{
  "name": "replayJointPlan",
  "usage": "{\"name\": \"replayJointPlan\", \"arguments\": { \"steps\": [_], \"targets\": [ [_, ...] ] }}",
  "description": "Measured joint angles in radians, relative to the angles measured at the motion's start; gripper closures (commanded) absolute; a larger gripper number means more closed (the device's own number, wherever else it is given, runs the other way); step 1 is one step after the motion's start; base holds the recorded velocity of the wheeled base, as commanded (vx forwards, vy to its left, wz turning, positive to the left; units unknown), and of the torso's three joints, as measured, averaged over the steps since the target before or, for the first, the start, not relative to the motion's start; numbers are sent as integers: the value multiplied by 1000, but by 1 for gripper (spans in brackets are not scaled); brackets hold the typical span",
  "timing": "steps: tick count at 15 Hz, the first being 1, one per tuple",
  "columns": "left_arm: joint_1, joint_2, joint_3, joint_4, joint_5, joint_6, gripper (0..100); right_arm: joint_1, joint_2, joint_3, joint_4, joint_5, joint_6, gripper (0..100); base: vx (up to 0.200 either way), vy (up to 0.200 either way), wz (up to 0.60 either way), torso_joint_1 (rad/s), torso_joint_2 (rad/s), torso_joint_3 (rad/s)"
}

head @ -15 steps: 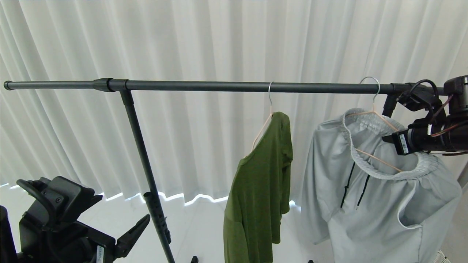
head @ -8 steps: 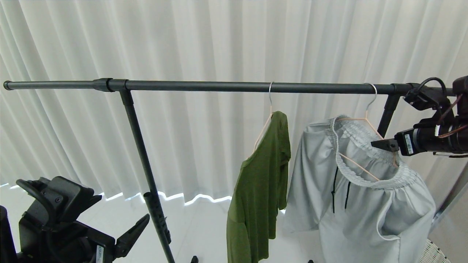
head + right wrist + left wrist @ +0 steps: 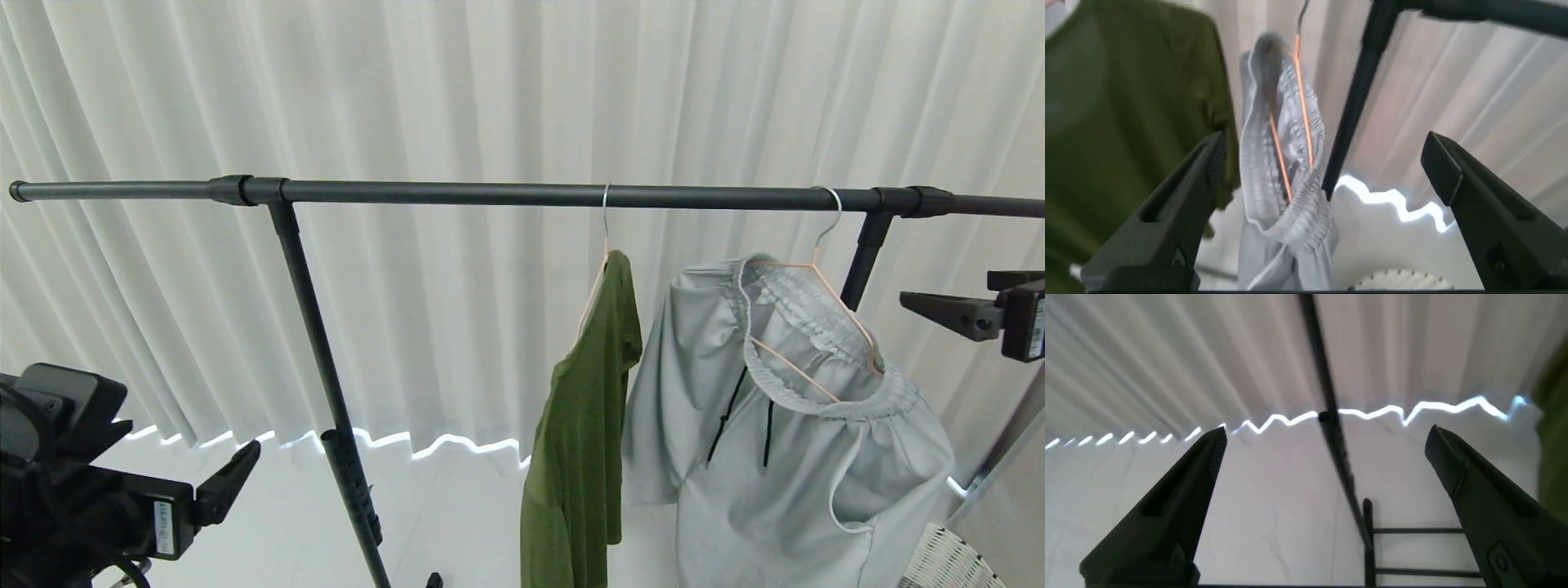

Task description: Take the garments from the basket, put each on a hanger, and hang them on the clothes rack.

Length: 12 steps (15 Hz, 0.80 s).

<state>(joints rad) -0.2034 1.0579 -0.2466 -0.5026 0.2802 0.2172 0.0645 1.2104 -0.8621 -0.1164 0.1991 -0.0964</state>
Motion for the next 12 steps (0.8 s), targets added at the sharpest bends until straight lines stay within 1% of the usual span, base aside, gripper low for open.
{"name": "replayJointPlan", "arguments": {
  "steps": [2,3,5,8,9,12],
  "targets": [
    [73,-29,4,0,1,1,0,-19,-80,99,-110,0,6,0,-200,0,0,12,7,0],
    [103,-48,8,1,1,2,0,-33,-114,141,-141,0,6,0,-200,0,0,2,2,-2],
    [128,-87,21,1,1,11,0,-45,-167,194,-153,1,7,0,-200,0,0,-7,-5,7],
    [137,-162,58,2,3,75,0,-49,-235,251,-152,1,6,0,-200,0,0,1,2,6],
    [139,-192,77,4,8,85,0,-51,-256,267,-150,0,6,0,-200,0,0,-2,2,2],
    [141,-265,117,5,62,89,0,-75,-313,319,-148,0,3,0,-200,0,0,2,2,2]
  ]
}}
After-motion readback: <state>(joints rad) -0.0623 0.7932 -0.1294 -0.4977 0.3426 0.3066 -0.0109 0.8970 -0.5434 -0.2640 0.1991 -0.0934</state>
